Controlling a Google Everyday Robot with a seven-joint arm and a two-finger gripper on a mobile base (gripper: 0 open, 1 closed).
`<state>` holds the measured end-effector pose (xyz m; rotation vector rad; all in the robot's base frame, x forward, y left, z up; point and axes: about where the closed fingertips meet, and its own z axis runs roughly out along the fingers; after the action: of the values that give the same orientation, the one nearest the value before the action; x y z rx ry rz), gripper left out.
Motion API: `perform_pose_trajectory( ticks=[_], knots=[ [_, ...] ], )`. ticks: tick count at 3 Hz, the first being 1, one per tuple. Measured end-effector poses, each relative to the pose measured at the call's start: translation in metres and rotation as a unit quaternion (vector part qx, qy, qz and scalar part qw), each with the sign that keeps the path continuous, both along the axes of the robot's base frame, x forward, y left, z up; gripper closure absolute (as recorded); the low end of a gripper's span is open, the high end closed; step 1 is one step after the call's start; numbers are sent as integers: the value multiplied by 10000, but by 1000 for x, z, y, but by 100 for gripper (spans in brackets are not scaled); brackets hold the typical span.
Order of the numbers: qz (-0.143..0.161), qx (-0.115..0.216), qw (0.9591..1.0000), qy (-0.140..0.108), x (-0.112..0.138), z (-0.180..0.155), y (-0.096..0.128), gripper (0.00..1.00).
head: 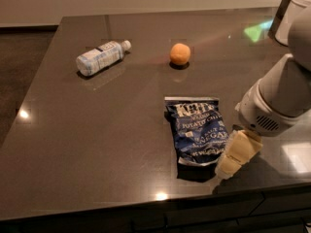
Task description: Move blue chip bag near blue plastic bottle
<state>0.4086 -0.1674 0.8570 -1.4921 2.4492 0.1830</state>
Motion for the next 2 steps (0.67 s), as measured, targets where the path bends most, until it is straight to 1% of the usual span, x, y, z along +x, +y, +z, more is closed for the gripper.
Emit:
perform_pose_trajectory(
  ticks=[1,2],
  knots=[
    [-88,51,9999,-128,2,-8,3,0],
    [-142,39,9995,-289,7,-7,3,16]
  ],
)
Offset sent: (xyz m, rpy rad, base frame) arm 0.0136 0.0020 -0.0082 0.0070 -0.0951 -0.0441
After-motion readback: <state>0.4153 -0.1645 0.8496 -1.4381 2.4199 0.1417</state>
